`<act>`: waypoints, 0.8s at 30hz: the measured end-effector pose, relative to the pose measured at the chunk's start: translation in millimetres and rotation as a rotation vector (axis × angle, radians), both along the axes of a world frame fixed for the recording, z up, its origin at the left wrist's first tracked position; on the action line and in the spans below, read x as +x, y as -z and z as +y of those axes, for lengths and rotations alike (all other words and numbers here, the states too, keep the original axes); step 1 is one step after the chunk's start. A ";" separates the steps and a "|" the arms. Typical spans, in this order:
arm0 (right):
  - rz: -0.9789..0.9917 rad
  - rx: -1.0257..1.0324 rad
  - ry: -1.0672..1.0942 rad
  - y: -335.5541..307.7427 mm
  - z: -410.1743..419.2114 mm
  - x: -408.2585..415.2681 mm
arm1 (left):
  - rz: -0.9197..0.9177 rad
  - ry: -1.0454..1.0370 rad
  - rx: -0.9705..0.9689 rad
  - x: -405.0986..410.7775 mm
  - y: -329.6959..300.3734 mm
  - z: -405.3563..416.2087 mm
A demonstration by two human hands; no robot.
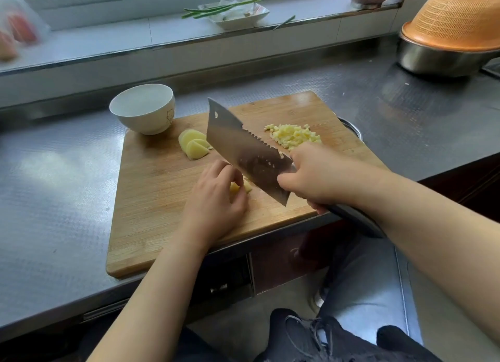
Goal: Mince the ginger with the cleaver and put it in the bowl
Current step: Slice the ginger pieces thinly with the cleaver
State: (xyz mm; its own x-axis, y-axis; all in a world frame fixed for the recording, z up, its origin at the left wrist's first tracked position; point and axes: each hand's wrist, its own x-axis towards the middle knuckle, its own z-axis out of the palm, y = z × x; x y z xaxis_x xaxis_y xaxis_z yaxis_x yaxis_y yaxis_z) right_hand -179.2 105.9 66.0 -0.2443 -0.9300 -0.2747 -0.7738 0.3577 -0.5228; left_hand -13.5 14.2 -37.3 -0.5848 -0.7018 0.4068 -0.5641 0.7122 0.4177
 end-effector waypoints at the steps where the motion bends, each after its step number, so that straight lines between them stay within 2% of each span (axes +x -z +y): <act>1: 0.018 0.012 -0.013 -1.1 -0.4 1.8 | -0.006 0.000 -0.001 -0.5 0.6 -0.4; 12: 0.060 0.121 -0.079 1.9 -15.7 20.4 | -0.029 -0.022 -0.066 -1.6 7.0 -3.7; 15: 0.076 0.088 -0.036 10.8 -14.3 19.3 | -0.044 -0.019 -0.073 -2.2 5.3 -2.1; 19: -0.096 0.050 0.043 18.4 -11.2 6.6 | 0.007 -0.016 -0.018 2.9 1.4 2.4; 24: -0.045 -0.008 0.044 6.5 -3.3 3.4 | 0.050 -0.012 0.030 11.1 0.8 3.1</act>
State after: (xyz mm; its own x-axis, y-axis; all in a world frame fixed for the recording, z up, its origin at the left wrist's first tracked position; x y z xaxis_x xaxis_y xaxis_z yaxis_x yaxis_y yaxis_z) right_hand -175.8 102.7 59.4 -0.2729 -0.9208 -0.2788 -0.7328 0.3867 -0.5599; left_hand -2.5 17.3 -38.1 -0.5555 -0.7211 0.4141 -0.5502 0.6921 0.4672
